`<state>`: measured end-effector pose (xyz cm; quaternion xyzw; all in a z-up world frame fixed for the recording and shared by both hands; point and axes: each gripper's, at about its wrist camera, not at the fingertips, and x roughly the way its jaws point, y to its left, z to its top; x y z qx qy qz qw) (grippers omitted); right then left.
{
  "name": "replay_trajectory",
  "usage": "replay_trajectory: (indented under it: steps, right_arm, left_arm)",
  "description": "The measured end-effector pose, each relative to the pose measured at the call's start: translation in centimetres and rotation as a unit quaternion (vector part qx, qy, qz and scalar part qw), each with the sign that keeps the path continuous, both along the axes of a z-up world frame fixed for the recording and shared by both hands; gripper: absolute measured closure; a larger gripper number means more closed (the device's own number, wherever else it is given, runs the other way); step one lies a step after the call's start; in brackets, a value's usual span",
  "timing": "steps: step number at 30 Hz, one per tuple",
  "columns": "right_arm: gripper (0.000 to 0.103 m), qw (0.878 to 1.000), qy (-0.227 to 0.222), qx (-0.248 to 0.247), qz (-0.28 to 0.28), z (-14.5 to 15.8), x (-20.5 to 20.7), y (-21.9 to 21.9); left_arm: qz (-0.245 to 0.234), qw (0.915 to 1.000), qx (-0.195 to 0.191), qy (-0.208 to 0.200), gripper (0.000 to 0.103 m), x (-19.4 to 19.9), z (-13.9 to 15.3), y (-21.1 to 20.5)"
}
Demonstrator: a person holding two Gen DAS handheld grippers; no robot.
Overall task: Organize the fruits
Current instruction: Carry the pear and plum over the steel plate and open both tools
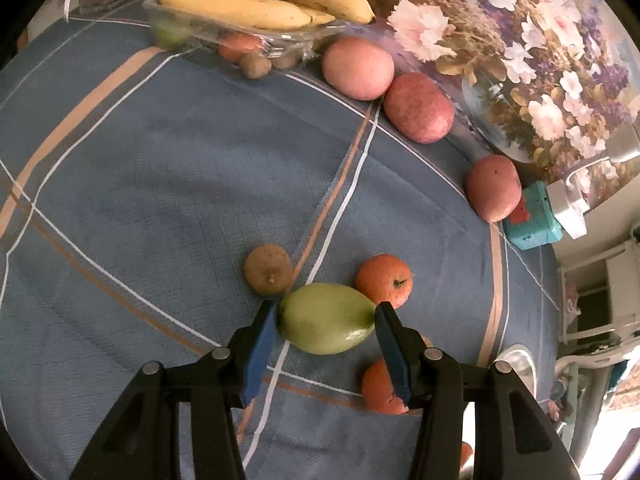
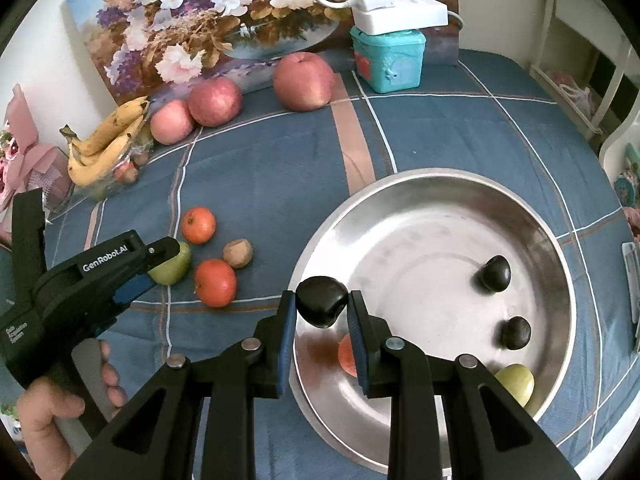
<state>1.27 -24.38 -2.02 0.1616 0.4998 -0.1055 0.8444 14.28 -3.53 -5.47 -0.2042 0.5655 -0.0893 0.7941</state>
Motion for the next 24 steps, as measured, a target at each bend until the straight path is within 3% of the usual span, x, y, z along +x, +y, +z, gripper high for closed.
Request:
replay_trajectory:
  steps: [3,6,15,24]
  right_arm:
    - [0.076,1.000,0.000,0.002,-0.001,0.0,0.1,0.0]
    - [0.076,1.000,0.000,0.001,0.001,0.0,0.1,0.1]
    - [0.076,1.000,0.001,0.002,-0.001,-0.1,0.1,0.1]
    - [0.076,1.000,-0.001,0.010,-0.004,-0.1,0.1,0.0]
  left_arm:
    - [-0.004,1.0000,-0.001,0.003,0.049,0.1,-0.3,0.0]
    - [0.001,0.9994,-0.029,0.018,0.047,0.1,-1.2,0.3]
    - [-0.020,0.9997,-0.005,0.010,0.052,-0.1,-0.6,-0.6]
    - [0.001,1.0000,0.001,-0.004,0.052,-0.4,1.4,0.1]
